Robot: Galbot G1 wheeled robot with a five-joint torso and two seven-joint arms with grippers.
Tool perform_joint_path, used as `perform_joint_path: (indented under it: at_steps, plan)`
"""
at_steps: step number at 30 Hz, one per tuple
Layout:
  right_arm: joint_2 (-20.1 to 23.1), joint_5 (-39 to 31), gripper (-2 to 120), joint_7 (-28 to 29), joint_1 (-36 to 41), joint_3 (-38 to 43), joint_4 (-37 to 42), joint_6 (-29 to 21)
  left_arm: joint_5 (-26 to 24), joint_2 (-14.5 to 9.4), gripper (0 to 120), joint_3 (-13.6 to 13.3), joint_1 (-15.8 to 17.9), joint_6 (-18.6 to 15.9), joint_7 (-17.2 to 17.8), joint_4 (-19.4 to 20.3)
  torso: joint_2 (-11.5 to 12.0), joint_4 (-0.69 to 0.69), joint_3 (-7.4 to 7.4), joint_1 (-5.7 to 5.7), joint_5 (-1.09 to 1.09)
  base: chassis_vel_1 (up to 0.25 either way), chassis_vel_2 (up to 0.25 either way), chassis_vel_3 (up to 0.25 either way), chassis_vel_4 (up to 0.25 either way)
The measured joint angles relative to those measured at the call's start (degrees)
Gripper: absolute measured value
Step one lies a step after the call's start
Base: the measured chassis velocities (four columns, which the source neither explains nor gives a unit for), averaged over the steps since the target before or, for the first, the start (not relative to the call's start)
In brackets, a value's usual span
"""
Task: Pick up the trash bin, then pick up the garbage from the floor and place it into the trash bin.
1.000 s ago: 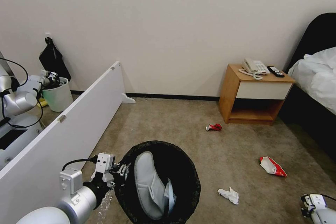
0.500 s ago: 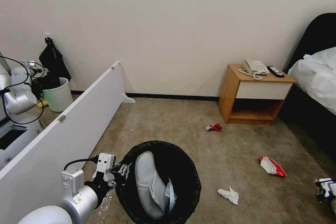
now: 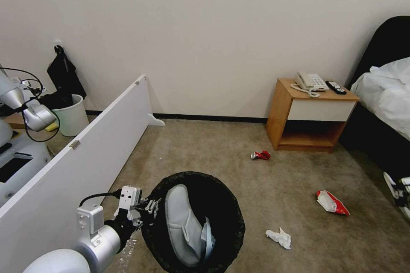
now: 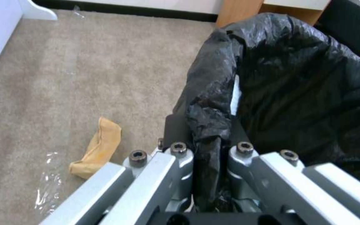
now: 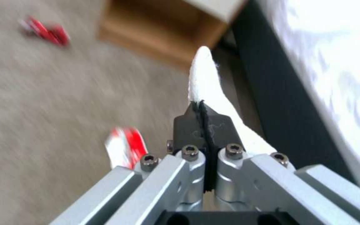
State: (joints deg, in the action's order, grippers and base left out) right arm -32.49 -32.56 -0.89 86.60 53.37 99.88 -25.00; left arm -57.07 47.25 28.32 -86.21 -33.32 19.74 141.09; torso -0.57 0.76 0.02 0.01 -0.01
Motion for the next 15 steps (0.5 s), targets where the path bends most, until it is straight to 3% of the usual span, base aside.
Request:
perform_joint_path:
  at_steps: [15]
  plan:
    - [6.7, -19.2, 0, 1.2, -4.8, 2.0, 20.3, 1.9, 0.8, 0.6, 4, 0.0, -1.4, 0.0, 0.0, 0.3, 0.0, 0.00, 0.00, 0.00, 0.00, 0.000, 0.000, 0.000, 0.000]
